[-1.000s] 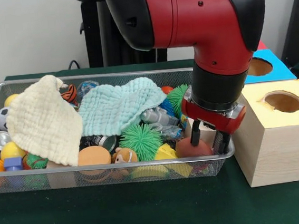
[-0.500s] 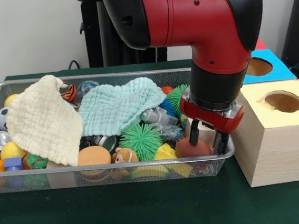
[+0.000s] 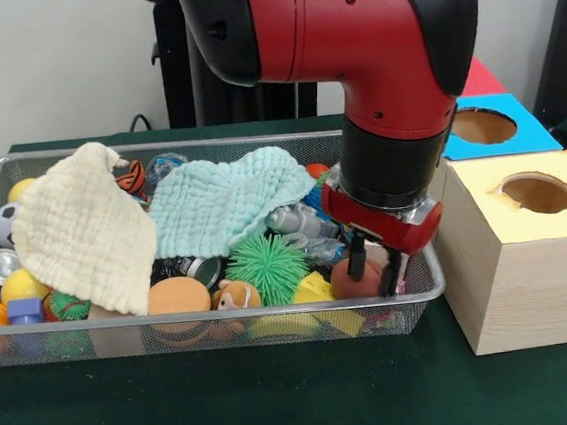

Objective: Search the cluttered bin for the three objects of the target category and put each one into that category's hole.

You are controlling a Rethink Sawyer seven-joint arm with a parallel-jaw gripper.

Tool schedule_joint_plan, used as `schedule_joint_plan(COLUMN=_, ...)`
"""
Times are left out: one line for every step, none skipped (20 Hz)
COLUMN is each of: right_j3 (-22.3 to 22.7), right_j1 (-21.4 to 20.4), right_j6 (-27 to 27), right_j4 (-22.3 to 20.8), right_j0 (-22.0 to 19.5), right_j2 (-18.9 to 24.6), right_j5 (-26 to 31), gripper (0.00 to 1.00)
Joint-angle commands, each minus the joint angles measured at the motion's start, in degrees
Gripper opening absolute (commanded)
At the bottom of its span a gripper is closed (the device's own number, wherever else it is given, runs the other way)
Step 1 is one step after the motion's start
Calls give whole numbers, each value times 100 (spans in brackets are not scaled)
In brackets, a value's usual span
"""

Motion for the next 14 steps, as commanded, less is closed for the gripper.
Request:
schedule_joint_plan(right_j3=392, right_j1=329, right_j6=727, right_j4=-67, right_j0=102, right_j2=-336, right_j5=-159, gripper=0)
schedule_joint_plan(right_j3=383, right_j1=340, right_j6=710, right_j4=-36, right_j0=107, right_j2=-340, right_j5=-141, gripper=0)
schedule_joint_plan(right_j3=373, right_j1=356, right_j6=695, right_j4=0, right_j0=104, right_j2=-333, right_j5=-141, gripper=0)
schedule_joint_plan(right_j3=363, right_j1=366, right_j6=702, right_j4=17, right_j0=114, right_j2=-346, right_j5=-159, gripper=0)
schedule_joint_plan(right_j3=354, right_j1=376, right_j6=694, right_j4=40, right_j0=110, right_j2=-342, right_j5=-147, gripper=0)
schedule_joint_plan(right_j3=337, right_j1=383, right_j6=668, right_j4=43, right_j0=115, right_j2=-346, right_j5=-131, gripper=0)
schedule_joint_plan(right_j3=331, right_j1=389, right_j6=662, right_j4=75, right_j0=110, right_j2=-334, right_j5=-108, gripper=0)
schedule_joint_plan(right_j3=328, right_j1=392, right_j6=665, right_j4=92, right_j0=114, right_j2=-334, right_j5=-106, gripper=0)
schedule_joint_plan(right_j3=339, right_j1=388, right_j6=703, right_j4=94, right_j0=129, right_j2=-344, right_j5=-188, gripper=0)
schedule_joint_plan(right_j3=342, right_j1=393, right_j6=769, right_j4=108, right_j0=143, right_j2=-354, right_j5=-279, gripper=0)
schedule_joint_plan(right_j3=359, right_j1=400, right_j6=909, right_j4=209, right_j0=142, right_j2=-331, right_j5=-334, gripper=0)
schedule_joint_plan(right_j3=372, right_j1=395, right_j6=1000, right_j4=265, right_j0=162, right_j2=-344, right_j5=-322, gripper=0)
schedule_joint_plan(right_j3=409, right_j1=373, right_j6=1287, right_j4=397, right_j0=237, right_j2=-414, right_j5=-257, gripper=0)
schedule_joint_plan(right_j3=449, right_j1=360, right_j6=1377, right_j4=493, right_j0=253, right_j2=-415, right_j5=-213, gripper=0)
